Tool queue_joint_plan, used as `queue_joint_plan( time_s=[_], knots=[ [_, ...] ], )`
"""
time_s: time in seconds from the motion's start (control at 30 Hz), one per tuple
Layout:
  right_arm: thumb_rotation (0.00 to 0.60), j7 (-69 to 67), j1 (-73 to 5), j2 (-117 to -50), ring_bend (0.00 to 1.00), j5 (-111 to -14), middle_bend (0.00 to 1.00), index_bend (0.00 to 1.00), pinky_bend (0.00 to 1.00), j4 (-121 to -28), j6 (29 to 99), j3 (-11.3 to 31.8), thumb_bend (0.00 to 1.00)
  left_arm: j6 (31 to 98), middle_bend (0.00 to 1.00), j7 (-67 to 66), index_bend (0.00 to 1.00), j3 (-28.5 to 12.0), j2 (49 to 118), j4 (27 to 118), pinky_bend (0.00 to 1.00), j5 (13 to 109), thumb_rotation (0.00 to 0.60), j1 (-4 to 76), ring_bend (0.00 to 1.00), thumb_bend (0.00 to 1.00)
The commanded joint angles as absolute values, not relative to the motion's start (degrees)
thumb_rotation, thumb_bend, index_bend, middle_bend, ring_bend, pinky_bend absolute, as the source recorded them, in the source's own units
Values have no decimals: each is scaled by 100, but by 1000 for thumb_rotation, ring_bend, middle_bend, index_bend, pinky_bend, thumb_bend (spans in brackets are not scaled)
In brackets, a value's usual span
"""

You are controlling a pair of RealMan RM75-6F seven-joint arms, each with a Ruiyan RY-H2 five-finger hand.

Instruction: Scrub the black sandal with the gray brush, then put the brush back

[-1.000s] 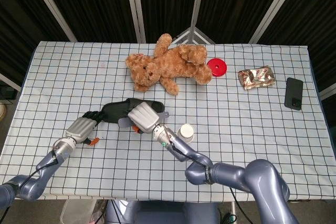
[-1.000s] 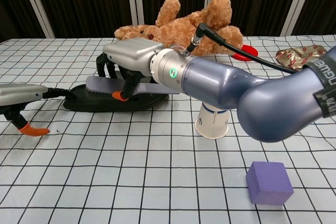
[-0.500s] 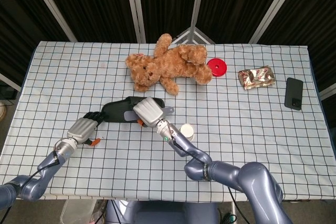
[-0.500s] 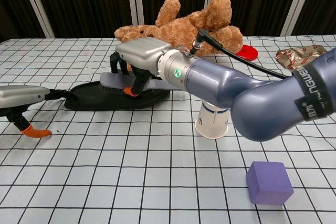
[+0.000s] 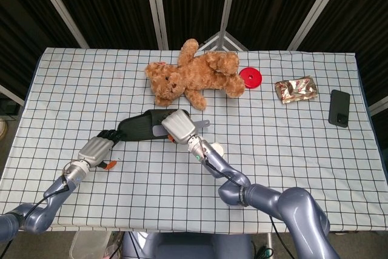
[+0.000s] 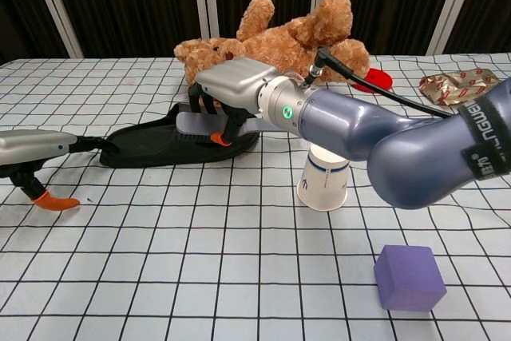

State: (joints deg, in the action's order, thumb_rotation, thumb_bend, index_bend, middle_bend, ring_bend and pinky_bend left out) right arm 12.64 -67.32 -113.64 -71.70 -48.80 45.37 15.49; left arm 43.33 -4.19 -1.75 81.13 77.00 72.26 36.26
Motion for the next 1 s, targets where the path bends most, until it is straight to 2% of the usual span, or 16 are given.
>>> queue_joint_plan(
  time_s=[0.03, 0.43, 1.0],
  knots=[
    [600, 1266, -6737, -11356, 577, -7200, 645, 757, 571, -5064, 4565, 1570, 615, 4343, 28, -417, 0, -173, 8099, 7713, 0, 7220, 575, 3623, 0, 479],
    [600, 1372, -6780, -11417, 578, -7170, 645, 757, 571, -5557, 4659, 1707, 615, 4337, 28, -419, 0, -157, 8056, 7723, 0, 7172, 575, 3627, 0, 479],
    [600, 1082, -6781, -11629, 579, -7038, 645, 757, 571, -4328, 4322, 1719, 616, 4329, 28, -596, 0, -145, 8014, 7745, 0, 7023, 575, 3639, 0, 479]
  ],
)
